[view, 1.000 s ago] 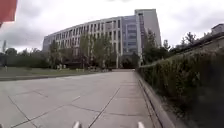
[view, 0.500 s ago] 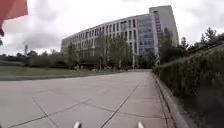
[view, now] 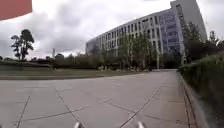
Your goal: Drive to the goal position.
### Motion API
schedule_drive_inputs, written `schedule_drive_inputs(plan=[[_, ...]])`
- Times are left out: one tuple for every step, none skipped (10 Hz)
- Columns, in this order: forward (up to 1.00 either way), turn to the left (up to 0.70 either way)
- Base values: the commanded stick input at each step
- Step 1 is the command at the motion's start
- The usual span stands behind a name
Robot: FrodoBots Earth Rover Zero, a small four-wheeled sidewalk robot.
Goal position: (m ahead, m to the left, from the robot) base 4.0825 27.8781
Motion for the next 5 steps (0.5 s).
schedule_drive_inputs(plan=[[0.00, 0.85], [0.00, 0.85], [0.00, 0.85], [0.00, 0.85], [0.00, 0.85]])
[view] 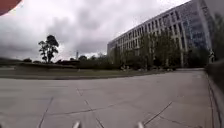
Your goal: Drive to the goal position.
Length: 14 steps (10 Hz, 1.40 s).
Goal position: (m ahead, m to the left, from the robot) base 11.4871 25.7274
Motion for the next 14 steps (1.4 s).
schedule_drive_inputs(plan=[[0.00, 0.85], [0.00, 0.85], [0.00, 0.85], [0.00, 0.85], [0.00, 0.85], [0.00, 0.77], [0.00, 0.48], [0.00, 0.34], [0.00, 0.52], [0.00, 0.85], [0.00, 0.85], [0.00, 0.85], [0.00, 0.85], [0.00, 0.85]])
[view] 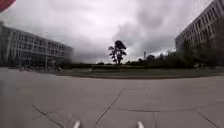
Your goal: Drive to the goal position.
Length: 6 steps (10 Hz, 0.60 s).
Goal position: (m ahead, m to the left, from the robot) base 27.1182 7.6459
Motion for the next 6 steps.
schedule_drive_inputs(plan=[[0.00, 0.85], [0.00, 0.85], [0.00, 0.76], [0.00, 0.67], [0.00, 0.72], [0.00, 0.79]])
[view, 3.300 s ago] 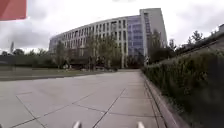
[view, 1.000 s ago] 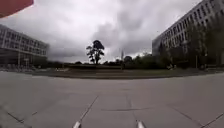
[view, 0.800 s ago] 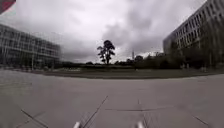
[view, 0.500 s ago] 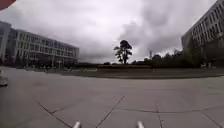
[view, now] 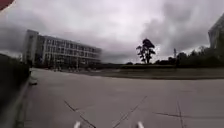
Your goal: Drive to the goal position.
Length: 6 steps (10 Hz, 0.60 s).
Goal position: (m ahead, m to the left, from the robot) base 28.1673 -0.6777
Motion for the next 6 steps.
schedule_drive_inputs(plan=[[0.00, 0.84], [0.00, 0.81], [0.00, 0.67], [0.00, 0.00], [0.00, 0.00], [0.00, 0.00]])
